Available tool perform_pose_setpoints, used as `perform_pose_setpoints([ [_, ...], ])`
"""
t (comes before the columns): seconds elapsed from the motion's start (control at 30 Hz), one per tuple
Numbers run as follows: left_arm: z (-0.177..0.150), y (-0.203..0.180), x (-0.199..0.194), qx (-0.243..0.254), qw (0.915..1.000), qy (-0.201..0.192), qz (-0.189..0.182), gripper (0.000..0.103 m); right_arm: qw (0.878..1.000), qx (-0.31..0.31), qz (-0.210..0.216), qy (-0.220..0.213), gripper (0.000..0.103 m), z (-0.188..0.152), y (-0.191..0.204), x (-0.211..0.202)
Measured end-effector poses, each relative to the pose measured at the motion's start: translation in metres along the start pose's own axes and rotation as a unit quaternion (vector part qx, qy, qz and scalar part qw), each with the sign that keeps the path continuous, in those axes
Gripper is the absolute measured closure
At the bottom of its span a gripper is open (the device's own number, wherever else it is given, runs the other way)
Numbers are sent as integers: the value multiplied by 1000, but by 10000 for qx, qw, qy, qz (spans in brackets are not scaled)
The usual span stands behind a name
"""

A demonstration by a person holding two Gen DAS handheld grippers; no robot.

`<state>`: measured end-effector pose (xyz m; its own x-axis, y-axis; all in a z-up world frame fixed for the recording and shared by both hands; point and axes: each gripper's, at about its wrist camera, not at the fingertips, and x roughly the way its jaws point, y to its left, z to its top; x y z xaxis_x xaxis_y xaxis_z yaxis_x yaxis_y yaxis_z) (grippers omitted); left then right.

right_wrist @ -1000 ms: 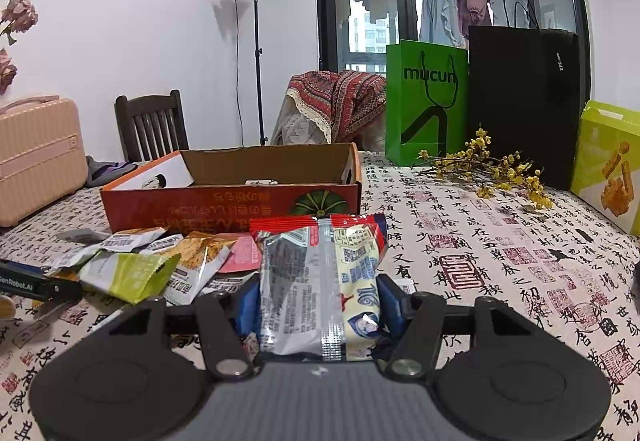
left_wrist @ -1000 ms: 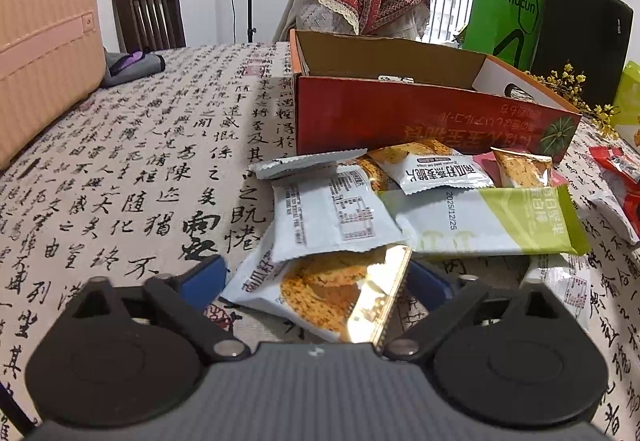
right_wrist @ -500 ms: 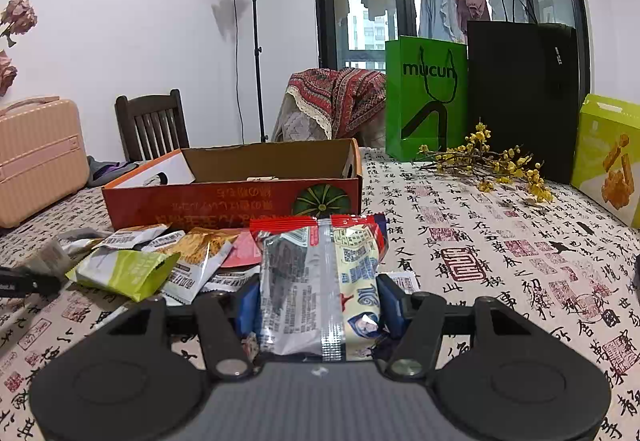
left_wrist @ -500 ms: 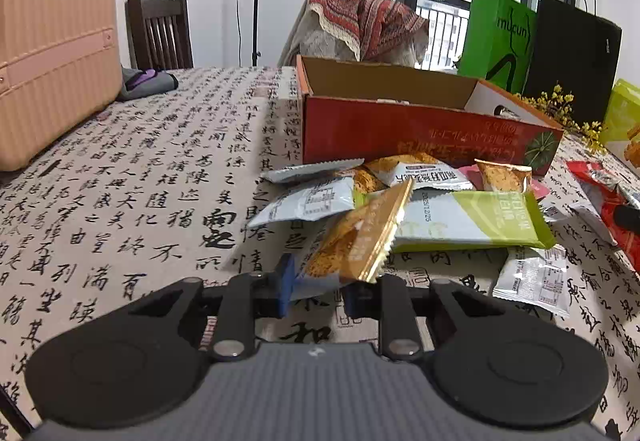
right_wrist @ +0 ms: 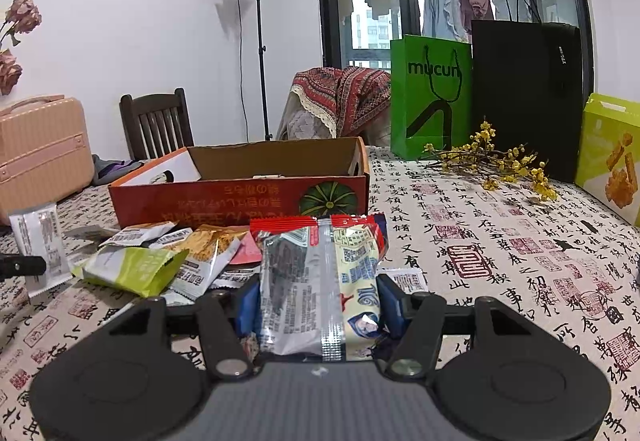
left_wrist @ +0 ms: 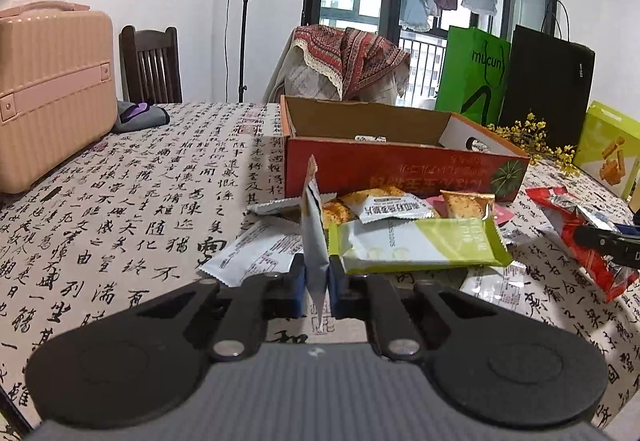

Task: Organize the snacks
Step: 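Carry both packets over the box and open both grippers to drop them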

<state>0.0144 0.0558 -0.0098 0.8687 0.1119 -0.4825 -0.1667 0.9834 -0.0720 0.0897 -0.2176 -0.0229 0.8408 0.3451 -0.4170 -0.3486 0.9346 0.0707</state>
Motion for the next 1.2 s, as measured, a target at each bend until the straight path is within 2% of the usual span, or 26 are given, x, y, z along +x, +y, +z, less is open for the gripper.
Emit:
perform_pose_setpoints([
  [0.3, 19, -8, -6, 45, 9992, -349, -190, 91, 9999, -40, 54, -125, 44, 9, 4, 0],
  [0.7, 67, -32, 10, 201, 9956, -824, -406, 91, 9988, -182, 40, -453, 44, 44, 9, 16],
  [0.93, 99, -46, 35, 237, 9951, -843, -450, 91, 9983, -211, 121, -531, 44, 75, 12, 41],
  [1.2, 133, -65, 71, 309, 9963, -733, -312, 91, 9987, -130, 220, -430, 44, 115, 20, 82],
])
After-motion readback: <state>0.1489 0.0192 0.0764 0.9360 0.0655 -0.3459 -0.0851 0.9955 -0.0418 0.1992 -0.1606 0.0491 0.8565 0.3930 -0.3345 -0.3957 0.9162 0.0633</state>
